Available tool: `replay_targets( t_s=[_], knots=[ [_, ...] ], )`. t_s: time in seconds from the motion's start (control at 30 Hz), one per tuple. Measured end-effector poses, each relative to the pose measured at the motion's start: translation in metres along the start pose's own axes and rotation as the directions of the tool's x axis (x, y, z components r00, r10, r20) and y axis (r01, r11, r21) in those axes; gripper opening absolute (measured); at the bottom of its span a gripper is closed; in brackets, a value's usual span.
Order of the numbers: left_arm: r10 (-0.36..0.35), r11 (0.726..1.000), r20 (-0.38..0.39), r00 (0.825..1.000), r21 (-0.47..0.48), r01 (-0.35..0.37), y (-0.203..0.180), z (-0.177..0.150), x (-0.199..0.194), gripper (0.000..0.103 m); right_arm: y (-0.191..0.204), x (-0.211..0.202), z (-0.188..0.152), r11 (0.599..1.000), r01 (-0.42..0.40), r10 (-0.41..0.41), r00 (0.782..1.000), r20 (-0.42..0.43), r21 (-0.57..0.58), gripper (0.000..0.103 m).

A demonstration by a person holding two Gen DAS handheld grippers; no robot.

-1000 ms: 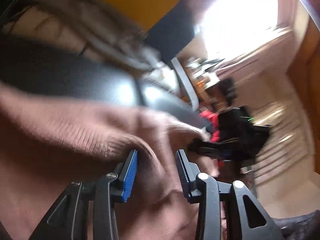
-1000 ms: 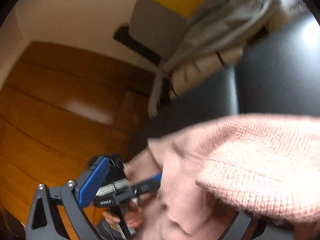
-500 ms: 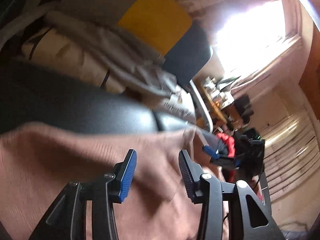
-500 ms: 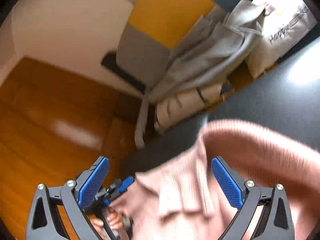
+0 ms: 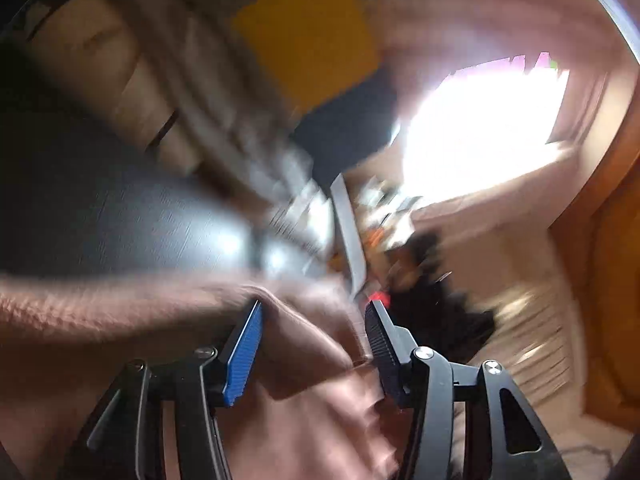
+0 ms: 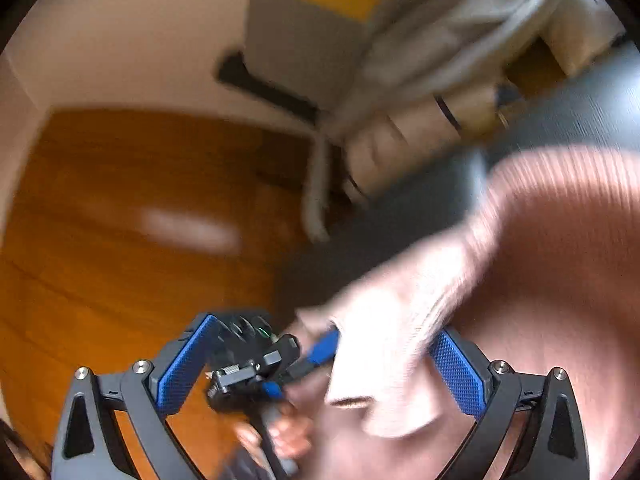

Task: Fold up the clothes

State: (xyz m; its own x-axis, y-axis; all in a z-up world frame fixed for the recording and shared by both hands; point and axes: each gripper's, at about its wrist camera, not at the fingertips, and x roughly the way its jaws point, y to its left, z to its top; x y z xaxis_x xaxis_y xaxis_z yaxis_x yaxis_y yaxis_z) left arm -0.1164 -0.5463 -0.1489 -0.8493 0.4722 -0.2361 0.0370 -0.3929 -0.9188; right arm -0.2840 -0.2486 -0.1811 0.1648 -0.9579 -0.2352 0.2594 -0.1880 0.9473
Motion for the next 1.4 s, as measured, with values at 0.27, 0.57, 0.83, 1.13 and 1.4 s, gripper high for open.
replay_targets(
  t_s=[0.27,0.57,0.83,1.13,1.4],
  knots=[
    [0.302,0.953,0.175,0.937,-0.023,-0.302,0.016,0.017,-0.074,0.054,0.025,-0.036,0.020,0.984,0.163,-0.151,0.977,0.152,-0.074,0.103],
    [0.546,0.775,0.154,0.824,0.282,-0.566,-0.004,-0.064,-0.059,0.054,0.041,-0.016,-0.073,0.654,0.576,-0.588,0.795,0.149,-0.489,0.103],
    [0.646,0.658,0.187,0.740,0.355,-0.664,0.013,-0.084,-0.029,0.054,0.004,-0.016,-0.090,0.416,0.758,-0.763,0.591,0.260,-0.502,0.103],
    [0.736,0.489,0.210,0.644,0.492,-0.720,-0.003,-0.086,0.014,0.066,-0.006,-0.039,-0.102,0.390,0.794,-0.771,0.558,0.306,-0.467,0.103],
    [0.610,0.624,0.233,0.757,0.448,-0.640,-0.062,-0.141,-0.030,0.061,0.030,-0.201,-0.177,0.591,0.736,-0.669,0.676,0.309,-0.332,0.103]
  ],
)
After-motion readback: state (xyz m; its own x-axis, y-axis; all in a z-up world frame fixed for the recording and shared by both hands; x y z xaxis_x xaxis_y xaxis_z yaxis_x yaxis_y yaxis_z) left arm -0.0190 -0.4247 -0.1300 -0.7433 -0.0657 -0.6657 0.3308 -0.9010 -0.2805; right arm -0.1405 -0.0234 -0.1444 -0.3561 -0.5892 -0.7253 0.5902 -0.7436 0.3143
